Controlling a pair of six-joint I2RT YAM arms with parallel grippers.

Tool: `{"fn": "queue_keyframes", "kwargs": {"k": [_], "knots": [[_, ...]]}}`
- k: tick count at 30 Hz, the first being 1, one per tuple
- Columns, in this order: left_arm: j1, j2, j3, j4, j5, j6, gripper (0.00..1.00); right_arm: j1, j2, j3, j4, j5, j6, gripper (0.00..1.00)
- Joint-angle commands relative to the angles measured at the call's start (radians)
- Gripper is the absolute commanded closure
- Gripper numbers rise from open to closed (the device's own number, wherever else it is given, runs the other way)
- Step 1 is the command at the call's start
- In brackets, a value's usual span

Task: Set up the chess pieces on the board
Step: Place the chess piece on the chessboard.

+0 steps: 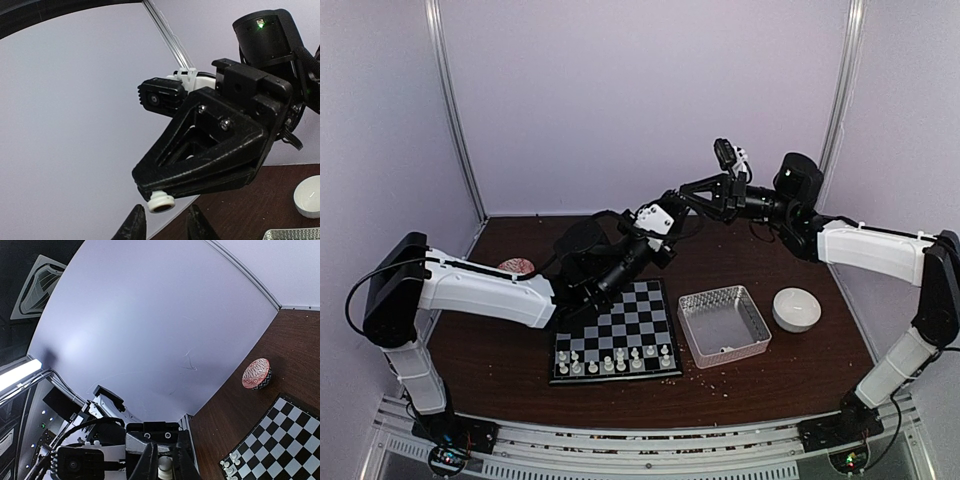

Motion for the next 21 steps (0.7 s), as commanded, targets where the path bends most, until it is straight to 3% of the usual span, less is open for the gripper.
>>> {"fn": "queue_keyframes", "kwargs": {"k": [1, 8, 21], "knots": [[0.002, 0.003, 0.029, -0.003, 0.009, -0.007, 0.73, 0.011, -0.038, 0.012, 0.002, -0.031, -0.042, 0.91], [-0.001, -0.013, 0.015, 0.026, 0.006, 0.023, 0.69, 0.009, -0.036, 0.011, -0.078, -0.022, -0.089, 0.91], [-0.001, -0.021, 0.027, -0.029, 0.027, 0.024, 0.85, 0.009, -0.036, 0.007, -0.064, -0.025, -0.090, 0.91]]}}
